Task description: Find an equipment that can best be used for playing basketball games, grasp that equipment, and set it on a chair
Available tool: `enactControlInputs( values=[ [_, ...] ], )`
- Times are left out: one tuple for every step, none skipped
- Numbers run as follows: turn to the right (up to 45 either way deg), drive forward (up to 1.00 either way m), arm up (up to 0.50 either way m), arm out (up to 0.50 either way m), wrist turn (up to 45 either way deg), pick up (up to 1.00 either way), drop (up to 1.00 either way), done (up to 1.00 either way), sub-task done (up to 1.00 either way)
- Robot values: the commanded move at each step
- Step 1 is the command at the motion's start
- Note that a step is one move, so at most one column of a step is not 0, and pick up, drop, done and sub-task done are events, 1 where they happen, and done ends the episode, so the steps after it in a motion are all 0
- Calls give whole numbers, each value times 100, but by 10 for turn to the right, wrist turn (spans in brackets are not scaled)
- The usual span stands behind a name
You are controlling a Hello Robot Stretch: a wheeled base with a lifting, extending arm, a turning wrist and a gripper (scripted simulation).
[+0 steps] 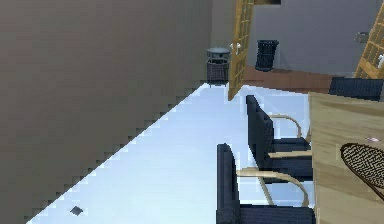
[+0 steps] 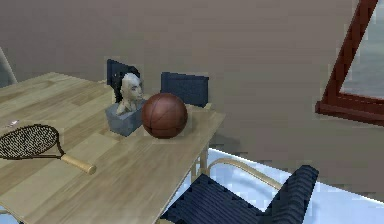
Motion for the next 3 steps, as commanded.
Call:
enactControlInputs(
  values=[
    [0,0,38,0,0,0,0,0,0],
    [0,0,0,48,0,0,0,0,0],
    [0,0,0,0,450,0,0,0,0]
  ],
)
